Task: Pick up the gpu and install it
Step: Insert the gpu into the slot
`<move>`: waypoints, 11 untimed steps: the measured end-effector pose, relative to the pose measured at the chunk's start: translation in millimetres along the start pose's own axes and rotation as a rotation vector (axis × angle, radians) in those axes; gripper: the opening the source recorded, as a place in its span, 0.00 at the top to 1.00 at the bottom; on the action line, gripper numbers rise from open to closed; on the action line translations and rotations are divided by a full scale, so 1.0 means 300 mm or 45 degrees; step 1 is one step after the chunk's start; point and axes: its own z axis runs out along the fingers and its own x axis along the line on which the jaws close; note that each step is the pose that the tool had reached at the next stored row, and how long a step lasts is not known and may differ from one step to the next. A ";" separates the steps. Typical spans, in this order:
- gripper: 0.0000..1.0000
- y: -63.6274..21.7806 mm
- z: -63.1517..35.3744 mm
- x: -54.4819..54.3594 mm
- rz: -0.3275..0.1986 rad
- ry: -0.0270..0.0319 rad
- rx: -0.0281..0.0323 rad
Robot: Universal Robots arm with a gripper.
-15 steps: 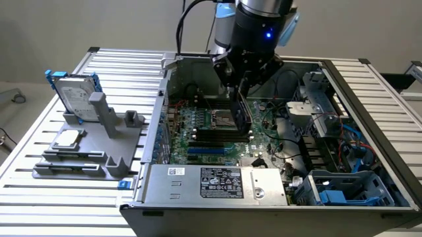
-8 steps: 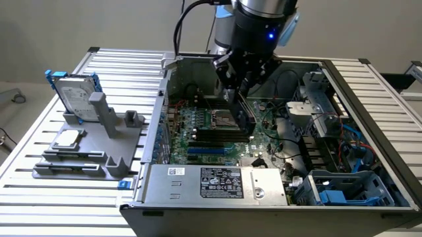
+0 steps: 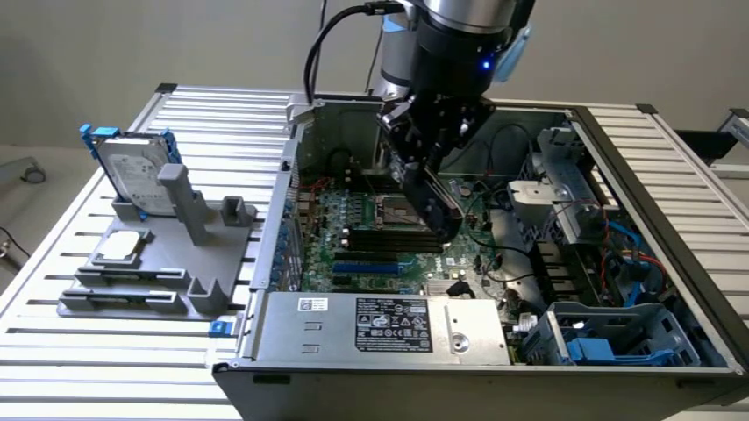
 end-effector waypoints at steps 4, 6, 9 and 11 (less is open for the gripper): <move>0.74 0.000 0.003 0.000 -0.092 0.0035 0.0060; 0.74 0.000 0.004 0.000 -0.139 0.0052 0.0090; 0.74 0.000 0.007 0.000 -0.209 0.0080 0.0137; 0.74 0.000 0.008 0.000 -0.255 0.0096 0.0166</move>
